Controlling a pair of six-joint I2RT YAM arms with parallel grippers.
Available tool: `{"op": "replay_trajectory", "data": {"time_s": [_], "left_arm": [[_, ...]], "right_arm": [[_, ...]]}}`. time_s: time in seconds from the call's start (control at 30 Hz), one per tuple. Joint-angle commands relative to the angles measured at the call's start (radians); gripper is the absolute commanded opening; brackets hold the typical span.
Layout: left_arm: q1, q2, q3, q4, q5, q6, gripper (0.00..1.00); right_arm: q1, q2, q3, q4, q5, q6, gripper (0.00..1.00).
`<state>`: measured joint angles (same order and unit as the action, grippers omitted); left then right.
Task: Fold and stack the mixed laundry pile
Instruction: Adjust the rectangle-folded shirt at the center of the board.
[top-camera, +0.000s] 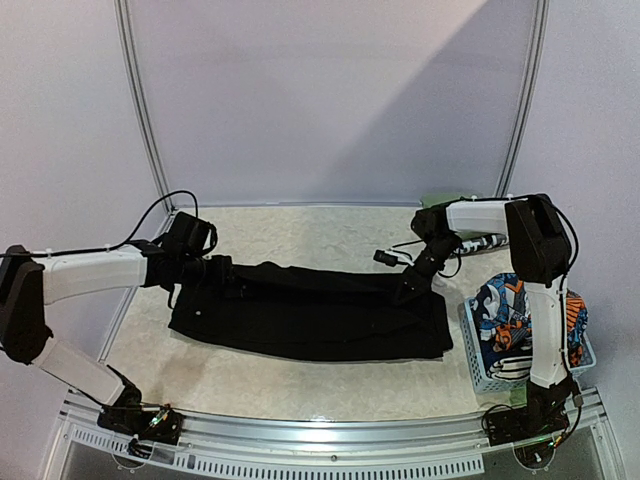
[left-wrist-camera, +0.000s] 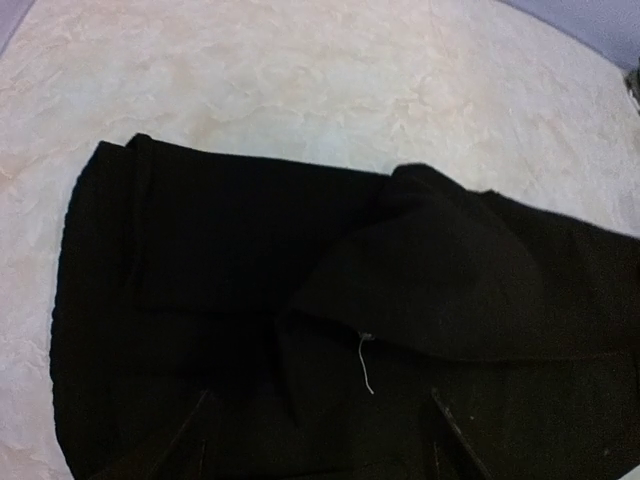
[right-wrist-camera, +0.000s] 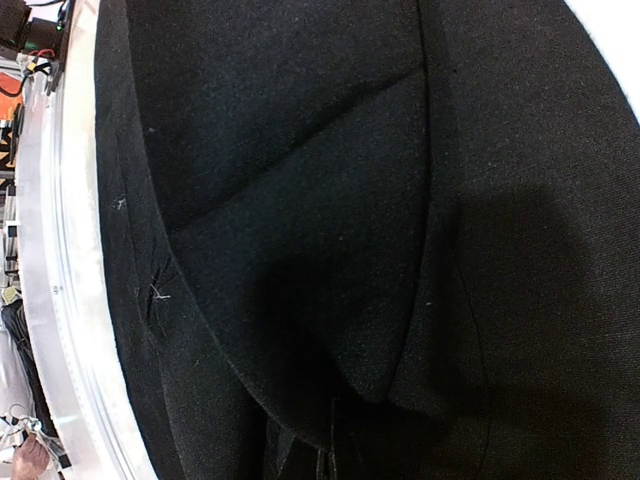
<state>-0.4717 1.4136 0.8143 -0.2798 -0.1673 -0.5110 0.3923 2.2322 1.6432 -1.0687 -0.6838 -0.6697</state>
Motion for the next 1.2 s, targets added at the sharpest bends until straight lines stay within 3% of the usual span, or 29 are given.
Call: {"op": "replay_trajectory", "data": {"time_s": [0.0,0.2,0.43,0.77,0.83,0.93,1.0,1.03,1.17], "left_arm": [[-0.005,-0.023,-0.056,0.136,-0.081,-0.143,0.71],[-0.002,0.014,-0.086,0.149,-0.072,-0.144,0.7],[0.018,0.096,-0.087,0.224,0.014,-0.176,0.53],[0.039,0.15,-0.058,0.121,0.005,-0.24,0.56],[0.062,0.147,-0.049,0.127,0.053,-0.23,0.45],[0.087,0.122,-0.011,0.152,0.147,-0.169,0.15],[0.097,0.124,0.051,0.193,0.305,-0.049,0.0],[0.097,0.142,0.115,0.149,0.373,0.026,0.0],[0.114,0.328,0.532,-0.37,0.606,0.324,0.0]], "right_arm": [[-0.002,0.024,0.017,-0.014,-0.014,-0.001,0.0],[-0.002,0.023,0.019,-0.011,-0.01,0.003,0.0],[-0.002,0.022,0.021,-0.013,-0.005,0.007,0.0],[-0.002,0.017,0.02,-0.013,-0.001,0.009,0.0],[-0.002,0.018,0.021,-0.013,0.0,0.007,0.0],[-0.001,0.02,0.018,-0.013,0.001,0.009,0.0],[-0.001,0.022,0.018,-0.009,0.004,0.008,0.0],[-0.002,0.024,0.018,-0.01,0.005,0.008,0.0],[-0.002,0.024,0.019,-0.004,0.006,0.016,0.0]]}}
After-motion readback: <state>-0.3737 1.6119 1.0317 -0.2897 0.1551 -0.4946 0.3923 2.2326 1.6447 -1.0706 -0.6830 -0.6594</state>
